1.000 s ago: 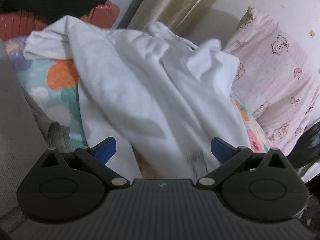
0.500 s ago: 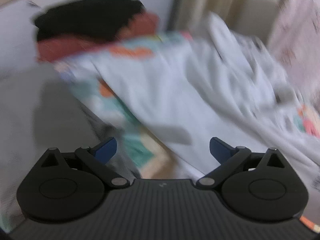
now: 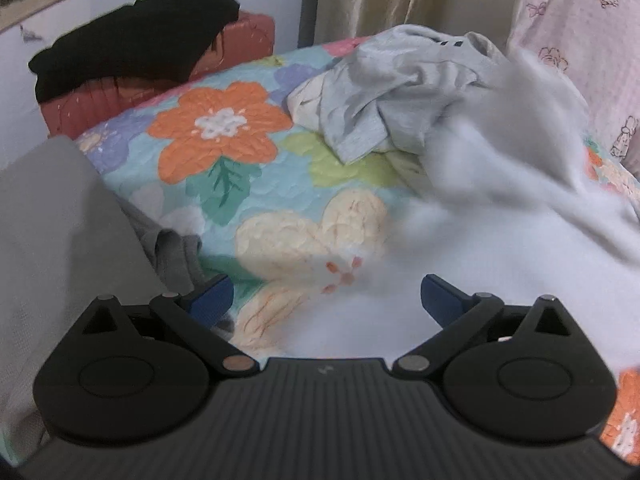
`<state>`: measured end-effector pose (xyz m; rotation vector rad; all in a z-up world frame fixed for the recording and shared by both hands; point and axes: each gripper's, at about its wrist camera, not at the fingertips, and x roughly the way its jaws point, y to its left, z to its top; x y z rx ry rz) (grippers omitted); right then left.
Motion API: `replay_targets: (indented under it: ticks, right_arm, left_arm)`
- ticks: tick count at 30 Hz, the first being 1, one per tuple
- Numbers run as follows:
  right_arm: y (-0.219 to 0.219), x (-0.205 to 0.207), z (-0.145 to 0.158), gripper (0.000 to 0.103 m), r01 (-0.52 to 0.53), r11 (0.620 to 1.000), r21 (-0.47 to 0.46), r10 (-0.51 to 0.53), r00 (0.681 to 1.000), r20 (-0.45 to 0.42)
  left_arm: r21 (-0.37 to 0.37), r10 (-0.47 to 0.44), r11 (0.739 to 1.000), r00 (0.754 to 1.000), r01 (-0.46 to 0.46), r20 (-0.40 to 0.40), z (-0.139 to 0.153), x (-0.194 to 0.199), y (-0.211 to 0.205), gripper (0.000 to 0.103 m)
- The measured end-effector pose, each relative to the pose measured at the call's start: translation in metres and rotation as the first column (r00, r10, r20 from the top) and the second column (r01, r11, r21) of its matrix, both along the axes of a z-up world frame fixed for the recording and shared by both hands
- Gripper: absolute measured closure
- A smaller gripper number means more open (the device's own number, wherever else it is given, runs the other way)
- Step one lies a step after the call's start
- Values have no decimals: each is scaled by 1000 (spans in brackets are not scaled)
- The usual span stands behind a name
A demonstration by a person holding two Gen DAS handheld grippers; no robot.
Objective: Fold clothes
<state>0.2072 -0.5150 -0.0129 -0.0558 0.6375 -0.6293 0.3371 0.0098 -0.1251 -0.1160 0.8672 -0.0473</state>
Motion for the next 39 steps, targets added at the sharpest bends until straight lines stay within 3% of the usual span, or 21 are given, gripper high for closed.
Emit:
replay_targets:
  ticks: [4,8,9,11,13,16,21,25,27,30,31,33,35,36,37,38,39]
  right_arm:
    - [-72,2,-29,85,108,958,266,-110,994,-10]
    - [-59,-21,-57,71,104,955,278,-104,994,-14]
    - [-53,-31,-63,63,83,952,295,-84,996,-8]
    - [-44,-64,-69,57,46,941,335,-57,998,23]
    - [-38,-86,-79,55,11,917,399,-32,998,47]
    - [-33,-106,-99,53,-41,858,512,14,998,57]
    - [-26,-113,-126,50,-75,779,623,44,997,64]
    - [-23,-103,-130,47,-110,768,631,72,994,85]
    - [-23,-98,-131,43,-119,754,647,68,992,103]
    - [-27,-89,-141,36,-117,712,692,36,991,131]
    - [-29,-86,-146,27,-103,705,702,12,991,133]
    - [-31,-82,-155,23,-82,701,708,-33,989,147]
    - [-30,-78,-162,23,-81,719,691,-64,981,182]
    - [-28,-76,-163,25,-82,739,669,-68,979,194]
    - [-25,-72,-163,41,-75,769,635,-61,980,189]
    - [-19,-65,-159,59,-53,808,586,-46,987,153]
    - [-13,-61,-150,90,-44,848,528,-26,992,124]
  left_arm:
    - [-58,-95,994,994,92,-57,-12,2,-16,1]
    - [-53,-172,984,980,167,-99,-22,-2,-37,1]
    - [-45,-180,983,978,176,-104,-25,-2,-42,0]
    - [-120,-141,985,979,124,-145,-31,5,-37,0]
    - [-183,-98,981,982,67,-164,-33,9,-30,0]
    - [-200,-96,978,981,61,-169,-28,8,-29,0]
    - [-314,-212,934,972,170,-104,-4,-8,-29,0]
    - [-263,-308,921,950,287,-44,7,-15,-43,0]
    - [-241,-319,925,945,295,-71,-4,-8,-47,0]
    - [-264,-323,926,927,269,-191,-34,6,-52,0]
    - [-269,-317,928,926,258,-205,-40,8,-52,0]
    - [-258,-306,932,936,256,-177,-42,7,-56,0]
    - [-231,-308,934,942,272,-136,-39,3,-62,3]
    - [-215,-310,935,945,283,-103,-38,0,-64,22]
    - [-192,-327,932,942,307,-78,-36,-2,-68,50]
    - [-177,-355,924,933,339,-67,-34,-3,-71,59]
    - [-174,-369,919,928,355,-55,-30,-2,-72,66]
